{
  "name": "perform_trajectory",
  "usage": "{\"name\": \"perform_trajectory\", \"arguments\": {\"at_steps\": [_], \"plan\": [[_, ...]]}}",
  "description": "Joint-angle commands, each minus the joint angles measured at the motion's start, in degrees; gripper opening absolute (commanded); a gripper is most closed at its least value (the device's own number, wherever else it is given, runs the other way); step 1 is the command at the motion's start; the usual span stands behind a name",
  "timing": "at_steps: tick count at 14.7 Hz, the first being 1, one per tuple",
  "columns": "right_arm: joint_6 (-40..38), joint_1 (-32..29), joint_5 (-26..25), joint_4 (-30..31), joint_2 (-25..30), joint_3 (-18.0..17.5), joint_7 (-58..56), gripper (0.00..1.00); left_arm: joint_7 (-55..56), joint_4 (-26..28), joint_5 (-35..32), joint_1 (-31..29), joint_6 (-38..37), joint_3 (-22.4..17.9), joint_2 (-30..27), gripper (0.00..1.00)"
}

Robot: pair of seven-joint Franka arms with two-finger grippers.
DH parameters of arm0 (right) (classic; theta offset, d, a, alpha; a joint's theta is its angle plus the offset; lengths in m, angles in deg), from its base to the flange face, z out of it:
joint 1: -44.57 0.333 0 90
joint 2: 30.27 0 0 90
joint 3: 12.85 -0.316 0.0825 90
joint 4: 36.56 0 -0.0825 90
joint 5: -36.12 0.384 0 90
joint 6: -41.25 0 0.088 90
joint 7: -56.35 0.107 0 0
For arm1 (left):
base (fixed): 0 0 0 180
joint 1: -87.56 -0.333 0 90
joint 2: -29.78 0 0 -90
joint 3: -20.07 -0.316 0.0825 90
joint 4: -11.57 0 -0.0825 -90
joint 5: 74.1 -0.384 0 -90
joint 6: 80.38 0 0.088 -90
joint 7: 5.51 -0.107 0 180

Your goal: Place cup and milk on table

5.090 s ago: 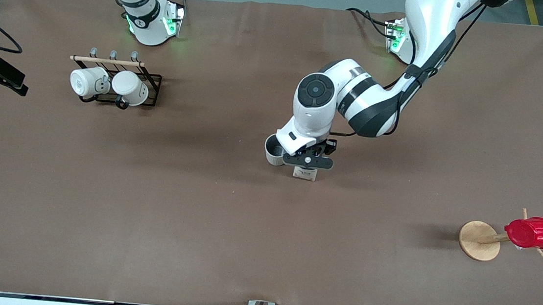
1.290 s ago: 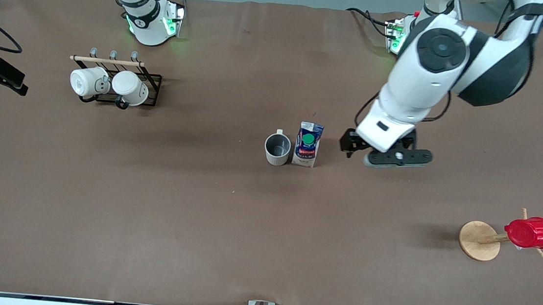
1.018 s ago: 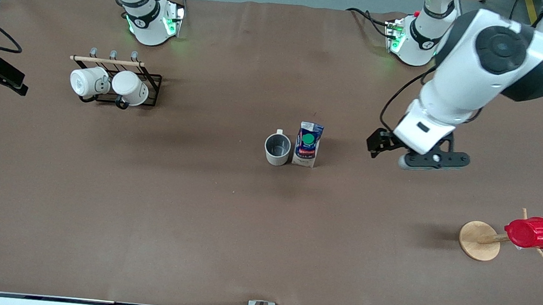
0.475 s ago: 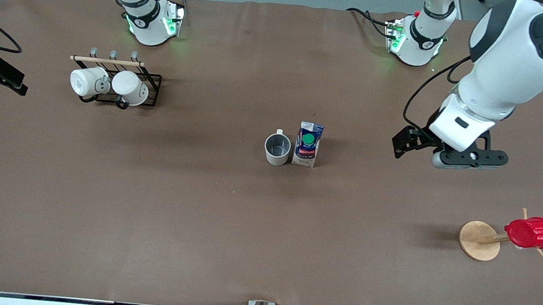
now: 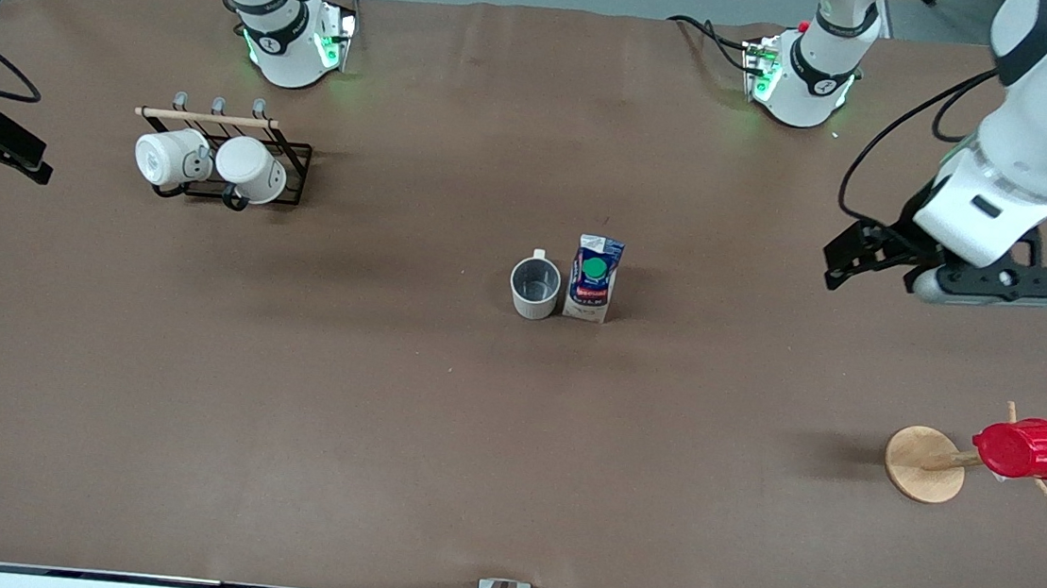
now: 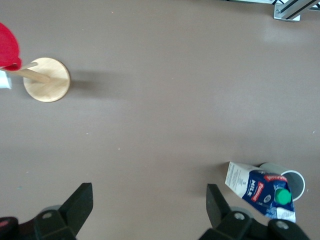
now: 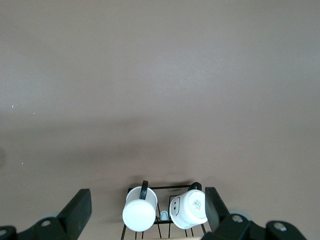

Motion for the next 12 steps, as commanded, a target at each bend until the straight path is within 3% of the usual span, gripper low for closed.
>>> {"name": "perform_trajectory", "arguments": {"at_steps": [1,7,12], "plan": [[-0.4,-1.2,0.4,0.2,0.3,-0.8,-0.9,1.00,-4.6,1.0,2.7,5.3,-3.3,-8.2,-2.8,1.00],[-0.3,-1.2,0.4,0.2,0.3,-0.8,-0.9,1.00,-8.9,3.1,3.1,8.9,-4.3,-15.8,-5.6,1.00],[-0.2,-1.4,1.0,0.3,0.2,-0.7,-1.1,1.00,-9.3,3.1,2.9,8.9,-4.6,-15.5,-4.1,1.00]]}}
